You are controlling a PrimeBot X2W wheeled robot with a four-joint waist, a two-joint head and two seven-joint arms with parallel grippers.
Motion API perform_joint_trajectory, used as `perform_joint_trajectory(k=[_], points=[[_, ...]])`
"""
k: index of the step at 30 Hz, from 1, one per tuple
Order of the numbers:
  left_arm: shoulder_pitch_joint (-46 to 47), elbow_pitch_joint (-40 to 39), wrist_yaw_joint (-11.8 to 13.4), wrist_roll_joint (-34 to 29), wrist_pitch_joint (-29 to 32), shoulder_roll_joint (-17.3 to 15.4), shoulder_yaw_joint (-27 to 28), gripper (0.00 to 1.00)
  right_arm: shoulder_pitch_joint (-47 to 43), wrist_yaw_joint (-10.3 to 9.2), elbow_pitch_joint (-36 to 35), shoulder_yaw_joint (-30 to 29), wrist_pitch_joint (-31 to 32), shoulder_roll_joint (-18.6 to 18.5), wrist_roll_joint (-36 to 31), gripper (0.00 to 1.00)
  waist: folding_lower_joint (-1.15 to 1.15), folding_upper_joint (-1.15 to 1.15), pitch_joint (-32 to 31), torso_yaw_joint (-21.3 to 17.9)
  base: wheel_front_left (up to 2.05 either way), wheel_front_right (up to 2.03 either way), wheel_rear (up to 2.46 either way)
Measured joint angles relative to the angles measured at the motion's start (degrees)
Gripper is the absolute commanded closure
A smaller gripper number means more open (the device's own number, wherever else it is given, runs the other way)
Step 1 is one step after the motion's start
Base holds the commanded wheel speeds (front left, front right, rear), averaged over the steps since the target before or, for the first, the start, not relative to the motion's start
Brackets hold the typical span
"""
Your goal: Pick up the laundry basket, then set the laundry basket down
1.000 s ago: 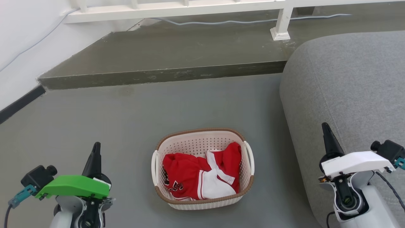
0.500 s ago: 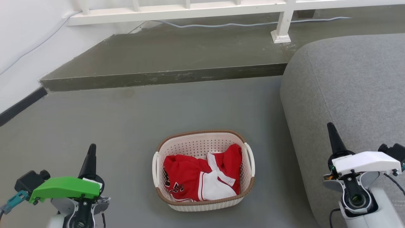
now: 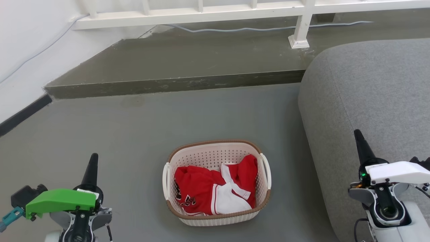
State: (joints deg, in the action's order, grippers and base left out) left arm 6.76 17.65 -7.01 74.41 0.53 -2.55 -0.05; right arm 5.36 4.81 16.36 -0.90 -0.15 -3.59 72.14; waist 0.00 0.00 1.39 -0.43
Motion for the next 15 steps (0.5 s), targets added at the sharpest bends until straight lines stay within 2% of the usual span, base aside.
perform_joint_trajectory(k=[15], points=[[-0.59, -0.86, -0.01, 8.08, 2.94, 0.18, 2.1, 1.0, -0.02, 0.99, 0.0, -2.63, 2.61, 0.09, 9.88, 1.0, 0.0, 0.0, -0.61, 0.21, 0.0, 0.0, 0.0]])
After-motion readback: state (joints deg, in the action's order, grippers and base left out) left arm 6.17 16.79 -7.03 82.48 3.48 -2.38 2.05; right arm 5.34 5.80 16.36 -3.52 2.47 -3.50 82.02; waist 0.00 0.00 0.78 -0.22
